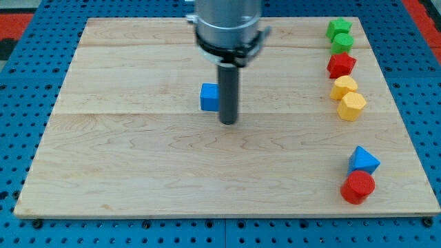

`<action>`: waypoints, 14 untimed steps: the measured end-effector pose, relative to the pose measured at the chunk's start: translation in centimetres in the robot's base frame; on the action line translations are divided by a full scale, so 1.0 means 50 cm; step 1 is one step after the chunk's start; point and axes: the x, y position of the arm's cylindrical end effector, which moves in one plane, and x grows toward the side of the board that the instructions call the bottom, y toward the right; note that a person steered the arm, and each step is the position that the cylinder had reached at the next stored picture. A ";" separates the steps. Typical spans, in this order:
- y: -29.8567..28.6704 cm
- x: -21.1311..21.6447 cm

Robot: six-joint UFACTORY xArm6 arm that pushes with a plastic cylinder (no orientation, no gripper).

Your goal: Move blue triangle to the blue cube

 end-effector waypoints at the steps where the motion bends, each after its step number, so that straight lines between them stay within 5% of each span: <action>1: 0.017 -0.058; 3: -0.086 -0.060; 7: 0.572 0.095; 8: 0.515 0.220; 9: 0.297 0.228; 10: 0.237 0.132; 12: 0.284 0.240; 13: 0.406 0.267; 14: 0.395 0.205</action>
